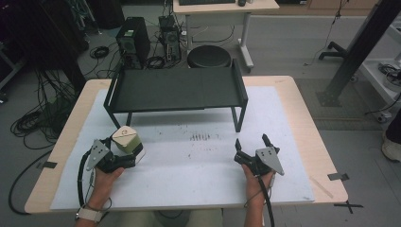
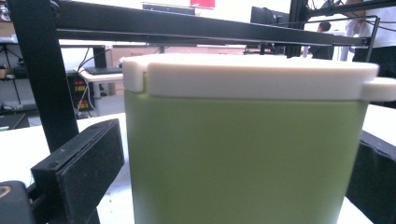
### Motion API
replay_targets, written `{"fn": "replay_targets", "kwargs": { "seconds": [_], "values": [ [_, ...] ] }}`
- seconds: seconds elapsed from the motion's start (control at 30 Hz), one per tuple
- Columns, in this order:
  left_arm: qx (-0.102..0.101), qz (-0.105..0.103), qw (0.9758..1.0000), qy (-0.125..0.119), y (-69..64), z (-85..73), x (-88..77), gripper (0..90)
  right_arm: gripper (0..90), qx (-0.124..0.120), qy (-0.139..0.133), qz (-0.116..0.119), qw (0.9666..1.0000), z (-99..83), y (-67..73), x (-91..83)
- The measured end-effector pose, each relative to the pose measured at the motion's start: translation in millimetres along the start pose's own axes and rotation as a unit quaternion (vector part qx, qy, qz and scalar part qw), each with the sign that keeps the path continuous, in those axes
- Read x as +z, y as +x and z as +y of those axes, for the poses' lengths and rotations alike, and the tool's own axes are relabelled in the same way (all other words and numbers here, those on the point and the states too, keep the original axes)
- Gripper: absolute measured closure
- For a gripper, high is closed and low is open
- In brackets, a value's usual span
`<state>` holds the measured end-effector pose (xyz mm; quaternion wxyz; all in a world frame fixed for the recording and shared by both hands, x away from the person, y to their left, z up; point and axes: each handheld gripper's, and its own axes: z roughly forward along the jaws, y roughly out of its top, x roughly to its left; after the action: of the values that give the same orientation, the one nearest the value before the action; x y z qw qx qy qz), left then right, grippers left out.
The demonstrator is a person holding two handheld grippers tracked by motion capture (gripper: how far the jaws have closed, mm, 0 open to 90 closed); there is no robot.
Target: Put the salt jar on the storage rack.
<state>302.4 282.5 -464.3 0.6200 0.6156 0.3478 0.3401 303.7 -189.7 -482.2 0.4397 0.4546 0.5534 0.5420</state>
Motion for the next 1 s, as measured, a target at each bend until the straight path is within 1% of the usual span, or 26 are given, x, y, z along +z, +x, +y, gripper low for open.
{"fn": "replay_targets", "kwargs": {
  "seconds": [0.3, 0.4, 0.5, 0.57, 0.63, 1.0],
  "values": [
    [0.001, 0.0, 1.0, 0.001, -0.1, 0.1, 0.2, 5.4, 3.9, 0.0, 0.0, 0.0, 1.0, 0.0, 0.0, 0.0],
    [0.001, -0.001, 1.0, 0.001, -0.2, 0.1, 0.2, 7.9, 3.9, 0.0, 0.0, 0.0, 1.0, 0.0, 0.0, 0.0],
    [0.001, -0.001, 1.0, 0.002, -0.3, 0.2, 0.3, 13.4, 3.8, 0.0, 0.0, 0.0, 1.0, 0.0, 0.0, 0.0],
    [0.002, -0.002, 1.0, 0.003, -0.2, 0.2, 0.4, 19.4, 3.8, -0.001, 0.0, 0.0, 1.0, 0.1, -0.1, 0.1],
    [0.001, -0.002, 1.0, 0.004, -0.2, 0.3, 0.7, 27.7, 3.9, -0.002, 0.0, 0.0, 1.0, 0.1, 0.0, 0.2],
    [0.0, -0.004, 1.0, 0.008, 0.4, 0.6, 1.2, 29.0, 4.1, 0.0, -0.001, -0.001, 1.0, 0.1, -0.1, 0.1]
  ]
}}
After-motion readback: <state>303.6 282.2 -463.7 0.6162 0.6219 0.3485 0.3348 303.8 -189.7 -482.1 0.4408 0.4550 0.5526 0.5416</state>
